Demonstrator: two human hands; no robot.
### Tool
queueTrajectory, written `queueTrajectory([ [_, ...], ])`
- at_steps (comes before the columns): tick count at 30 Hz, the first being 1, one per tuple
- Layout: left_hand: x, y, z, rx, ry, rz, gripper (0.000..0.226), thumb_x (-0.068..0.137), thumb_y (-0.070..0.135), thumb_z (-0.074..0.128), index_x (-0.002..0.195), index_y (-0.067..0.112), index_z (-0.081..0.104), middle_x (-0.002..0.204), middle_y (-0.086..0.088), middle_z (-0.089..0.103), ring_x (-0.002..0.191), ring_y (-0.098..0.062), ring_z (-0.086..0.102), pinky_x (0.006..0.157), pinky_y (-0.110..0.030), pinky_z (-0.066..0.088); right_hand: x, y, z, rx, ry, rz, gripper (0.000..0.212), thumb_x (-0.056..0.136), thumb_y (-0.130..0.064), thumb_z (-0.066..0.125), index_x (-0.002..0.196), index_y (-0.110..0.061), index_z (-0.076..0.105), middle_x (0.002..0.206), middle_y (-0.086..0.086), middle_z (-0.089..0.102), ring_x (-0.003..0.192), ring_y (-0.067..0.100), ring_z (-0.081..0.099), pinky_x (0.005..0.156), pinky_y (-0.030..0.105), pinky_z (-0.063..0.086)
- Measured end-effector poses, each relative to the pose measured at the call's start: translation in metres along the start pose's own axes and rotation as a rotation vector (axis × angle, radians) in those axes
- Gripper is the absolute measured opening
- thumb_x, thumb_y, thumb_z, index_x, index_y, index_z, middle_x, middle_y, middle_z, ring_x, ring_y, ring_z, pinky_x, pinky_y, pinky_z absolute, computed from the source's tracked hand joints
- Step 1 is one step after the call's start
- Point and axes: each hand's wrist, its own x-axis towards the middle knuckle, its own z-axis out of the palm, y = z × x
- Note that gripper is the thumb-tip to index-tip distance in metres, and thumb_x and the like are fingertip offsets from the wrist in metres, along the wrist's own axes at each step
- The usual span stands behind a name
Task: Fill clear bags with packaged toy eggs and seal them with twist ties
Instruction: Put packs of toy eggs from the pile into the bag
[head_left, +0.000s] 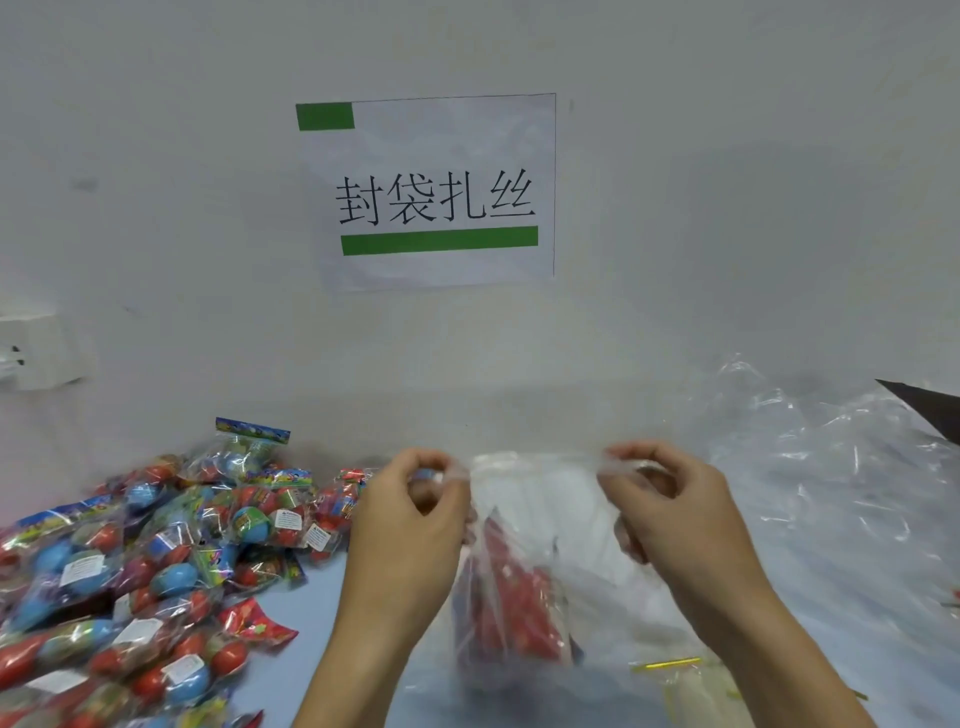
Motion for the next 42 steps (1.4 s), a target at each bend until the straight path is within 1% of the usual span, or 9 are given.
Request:
queueTrajectory([
  [10, 0.002, -0.007, 0.006, -0.188, -0.023, -0.104, 0.032, 0.094, -0.002, 0.052, 0.108, 0.026, 0.056, 0.091, 0.0, 0.077, 0.082, -0.014, 0.074, 0.064, -0.022, 0.056, 0.0, -0.003, -0.001, 0.23, -0.073, 0.056, 0.035, 0.089, 0.002, 0.067, 0.108, -0.027, 0.075, 0.101, 0.004, 0.072, 0.068, 0.013, 0.065, 0.068, 0.026, 0.052],
  [14, -0.001, -0.014, 0.013, -0.111, -0.01, -0.141, 0.029, 0.088, 0.033, 0.071, 0.113, 0.036, 0.055, 0.103, 0.007, 0.07, 0.094, -0.011, 0.069, 0.081, -0.029, 0.057, 0.001, -0.004, 0.001, 0.343, -0.117, 0.057, 0.035, 0.09, 0.008, 0.063, 0.105, -0.02, 0.076, 0.094, 0.005, 0.068, 0.069, 0.014, 0.062, 0.064, 0.024, 0.053],
  [16, -0.005, -0.016, 0.016, -0.019, 0.003, -0.12, 0.039, 0.083, 0.035, 0.077, 0.114, 0.04, 0.052, 0.107, 0.012, 0.064, 0.093, -0.003, 0.065, 0.077, -0.022, 0.052, -0.002, -0.004, 0.004, 0.343, -0.171, 0.043, 0.034, 0.089, 0.01, 0.062, 0.1, -0.018, 0.077, 0.086, 0.003, 0.065, 0.07, 0.015, 0.06, 0.062, 0.022, 0.052],
  [21, -0.006, -0.011, 0.013, -0.037, -0.006, -0.103, 0.061, 0.084, -0.013, 0.054, 0.109, 0.042, 0.054, 0.107, 0.005, 0.066, 0.081, 0.007, 0.065, 0.052, -0.011, 0.047, -0.001, -0.001, 0.005, 0.254, -0.126, -0.001, 0.038, 0.087, 0.013, 0.06, 0.094, -0.02, 0.075, 0.078, 0.002, 0.056, 0.059, 0.016, 0.058, 0.063, 0.028, 0.049],
  [24, -0.004, -0.005, 0.005, -0.051, -0.055, -0.069, 0.069, 0.084, -0.015, 0.052, 0.119, 0.044, 0.056, 0.111, 0.011, 0.064, 0.082, 0.009, 0.066, 0.054, -0.008, 0.047, 0.003, -0.003, 0.001, 0.235, -0.019, -0.041, 0.044, 0.086, 0.015, 0.058, 0.088, -0.025, 0.074, 0.069, -0.008, 0.058, 0.057, 0.016, 0.056, 0.059, 0.022, 0.048],
  [30, -0.004, 0.007, -0.001, -0.041, -0.128, -0.023, 0.066, 0.09, -0.008, 0.054, 0.126, 0.047, 0.05, 0.129, 0.017, 0.058, 0.123, -0.001, 0.053, 0.077, -0.009, 0.045, 0.002, -0.006, -0.001, 0.15, 0.037, -0.089, 0.047, 0.083, 0.017, 0.058, 0.086, -0.027, 0.073, 0.073, -0.006, 0.058, 0.062, 0.017, 0.055, 0.065, 0.032, 0.044],
  [35, -0.006, 0.016, -0.002, -0.005, -0.072, 0.069, 0.058, 0.089, -0.006, 0.055, 0.114, 0.046, 0.053, 0.123, 0.027, 0.056, 0.117, 0.008, 0.052, 0.069, -0.003, 0.044, -0.002, -0.023, -0.002, 0.036, 0.023, -0.273, 0.049, 0.081, 0.018, 0.057, 0.086, -0.03, 0.07, 0.081, -0.004, 0.049, 0.052, 0.017, 0.053, 0.057, 0.021, 0.047],
  [39, -0.007, 0.013, -0.001, 0.126, -0.06, 0.051, 0.055, 0.085, -0.007, 0.05, 0.113, 0.041, 0.053, 0.124, 0.02, 0.054, 0.111, 0.002, 0.053, 0.074, -0.013, 0.041, -0.005, -0.024, -0.001, -0.259, -0.001, -0.28, 0.048, 0.083, 0.011, 0.054, 0.077, -0.034, 0.072, 0.085, -0.007, 0.053, 0.054, 0.012, 0.051, 0.054, 0.013, 0.038],
  [42, -0.006, 0.017, -0.003, 0.175, -0.066, 0.073, 0.052, 0.084, -0.007, 0.05, 0.108, 0.037, 0.057, 0.118, 0.019, 0.057, 0.101, 0.009, 0.055, 0.07, -0.006, 0.042, -0.006, -0.028, 0.001, -0.433, 0.003, -0.328, 0.05, 0.084, 0.009, 0.057, 0.072, -0.038, 0.072, 0.093, -0.002, 0.055, 0.066, 0.009, 0.056, 0.064, 0.008, 0.043],
])
